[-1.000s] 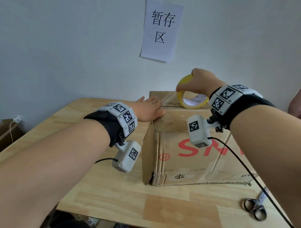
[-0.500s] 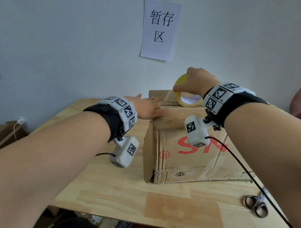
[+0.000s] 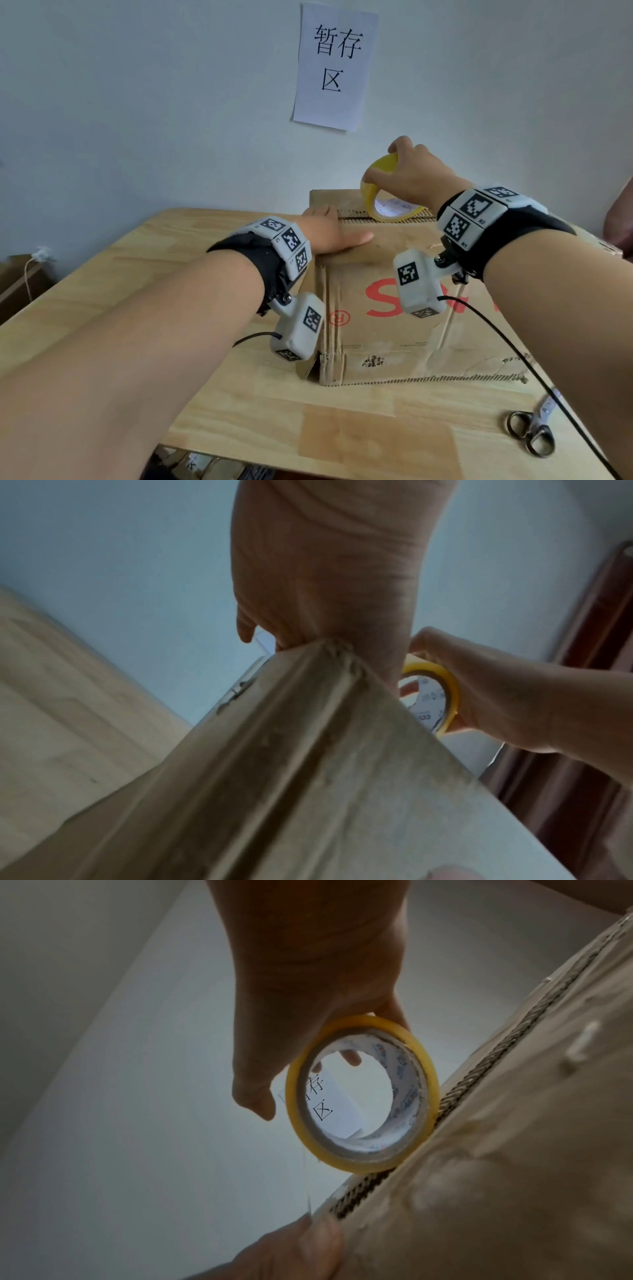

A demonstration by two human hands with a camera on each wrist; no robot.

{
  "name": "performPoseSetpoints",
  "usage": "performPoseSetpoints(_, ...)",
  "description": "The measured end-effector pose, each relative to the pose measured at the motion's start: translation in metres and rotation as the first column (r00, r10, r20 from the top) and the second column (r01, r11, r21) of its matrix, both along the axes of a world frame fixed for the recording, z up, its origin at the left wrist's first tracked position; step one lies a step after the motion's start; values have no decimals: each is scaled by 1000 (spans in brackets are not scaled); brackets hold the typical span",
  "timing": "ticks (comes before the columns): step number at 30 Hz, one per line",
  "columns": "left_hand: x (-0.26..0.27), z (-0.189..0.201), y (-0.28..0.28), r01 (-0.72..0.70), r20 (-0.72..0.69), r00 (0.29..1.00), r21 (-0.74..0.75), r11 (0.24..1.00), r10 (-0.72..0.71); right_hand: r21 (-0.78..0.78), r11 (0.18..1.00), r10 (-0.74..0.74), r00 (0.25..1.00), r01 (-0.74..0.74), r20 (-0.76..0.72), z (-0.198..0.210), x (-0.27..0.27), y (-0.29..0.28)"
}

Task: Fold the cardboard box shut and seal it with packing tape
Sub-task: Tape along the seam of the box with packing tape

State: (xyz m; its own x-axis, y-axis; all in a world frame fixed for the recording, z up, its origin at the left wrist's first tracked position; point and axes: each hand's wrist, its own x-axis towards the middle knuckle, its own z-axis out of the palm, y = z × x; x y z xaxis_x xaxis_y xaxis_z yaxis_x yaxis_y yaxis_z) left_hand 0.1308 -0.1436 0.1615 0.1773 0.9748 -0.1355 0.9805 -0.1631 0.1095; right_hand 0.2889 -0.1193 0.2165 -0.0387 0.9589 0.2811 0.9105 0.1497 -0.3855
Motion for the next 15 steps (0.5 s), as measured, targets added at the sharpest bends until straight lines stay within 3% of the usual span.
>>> performPoseSetpoints(3, -10, 1, 6, 23, -28, 999, -25, 999, -24, 19, 999, 39, 974, -35, -224, -7, 9, -2)
performPoseSetpoints(7, -17, 0, 10, 48, -60, 997, -5, 999, -48, -49, 998, 14, 837, -49, -547, -23, 19, -3)
performPoseSetpoints(9, -20, 1, 10, 46, -70, 996, -14, 999, -47, -74, 993, 23, 790, -87, -612, -27, 18, -5)
performPoseSetpoints(15, -36, 10, 4, 30, -122, 992, -36, 999, -35, -92, 988, 33, 763, -121, -645, -23, 1, -7)
